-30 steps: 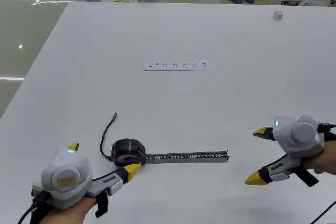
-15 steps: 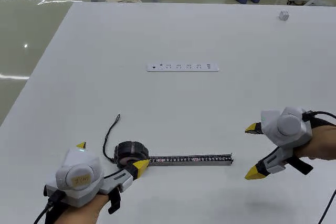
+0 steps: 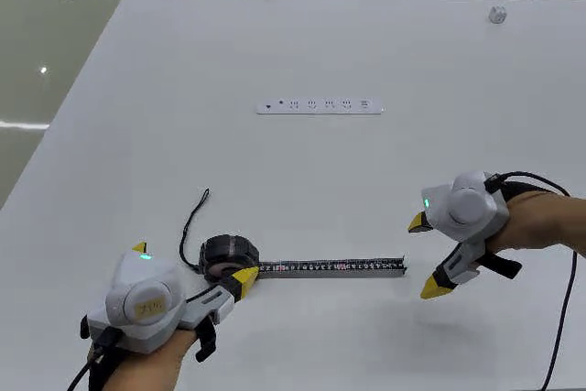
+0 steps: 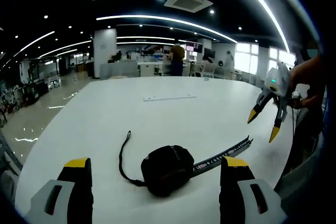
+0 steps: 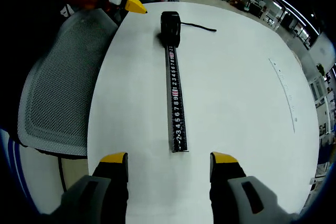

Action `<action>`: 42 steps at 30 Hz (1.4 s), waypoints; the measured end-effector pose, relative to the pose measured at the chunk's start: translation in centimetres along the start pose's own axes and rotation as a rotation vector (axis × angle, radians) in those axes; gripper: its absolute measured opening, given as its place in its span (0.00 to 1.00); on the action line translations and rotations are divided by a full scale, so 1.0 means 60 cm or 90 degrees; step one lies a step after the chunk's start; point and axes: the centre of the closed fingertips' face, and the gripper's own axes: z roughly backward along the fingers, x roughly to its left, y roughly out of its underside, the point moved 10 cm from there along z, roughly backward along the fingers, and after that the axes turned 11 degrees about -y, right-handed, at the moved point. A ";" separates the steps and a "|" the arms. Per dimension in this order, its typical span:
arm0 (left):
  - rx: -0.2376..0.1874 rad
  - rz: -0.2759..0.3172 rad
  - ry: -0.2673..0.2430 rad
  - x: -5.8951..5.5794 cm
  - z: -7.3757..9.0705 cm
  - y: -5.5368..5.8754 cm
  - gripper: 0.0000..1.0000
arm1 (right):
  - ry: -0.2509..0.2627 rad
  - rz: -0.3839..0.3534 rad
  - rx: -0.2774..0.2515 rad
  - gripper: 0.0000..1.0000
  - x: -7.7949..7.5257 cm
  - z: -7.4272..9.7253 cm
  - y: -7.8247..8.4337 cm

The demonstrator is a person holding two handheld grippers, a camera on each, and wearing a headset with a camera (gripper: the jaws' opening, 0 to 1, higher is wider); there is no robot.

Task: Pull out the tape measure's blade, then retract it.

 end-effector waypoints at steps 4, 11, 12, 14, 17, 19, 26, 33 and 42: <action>0.006 0.007 -0.004 -0.004 -0.003 0.006 0.98 | 0.003 0.000 0.004 0.53 -0.008 -0.013 0.004; 0.006 -0.004 -0.016 -0.010 -0.009 0.013 0.96 | -0.006 -0.008 0.011 0.41 -0.020 -0.034 0.007; 0.005 -0.003 -0.018 -0.010 -0.010 0.013 0.95 | -0.008 -0.008 0.013 0.39 -0.020 -0.037 0.008; 0.007 0.001 -0.025 -0.011 -0.016 0.016 0.94 | -0.009 -0.009 0.019 0.37 -0.023 -0.044 0.010; 0.017 -0.005 -0.026 -0.013 -0.024 0.024 0.92 | -0.007 -0.011 0.020 0.34 -0.025 -0.050 0.010; 0.023 -0.003 -0.026 -0.012 -0.028 0.028 0.91 | 0.001 -0.009 0.022 0.30 -0.028 -0.053 0.011; 0.038 0.006 -0.026 -0.016 -0.041 0.033 0.88 | -0.002 -0.017 0.023 0.26 -0.030 -0.057 0.013; 0.046 0.016 -0.026 -0.029 -0.059 0.035 0.84 | 0.007 -0.026 0.028 0.20 -0.031 -0.064 0.011; 0.058 0.025 -0.017 -0.044 -0.071 0.029 0.81 | 0.003 -0.021 0.041 0.16 -0.031 -0.068 0.009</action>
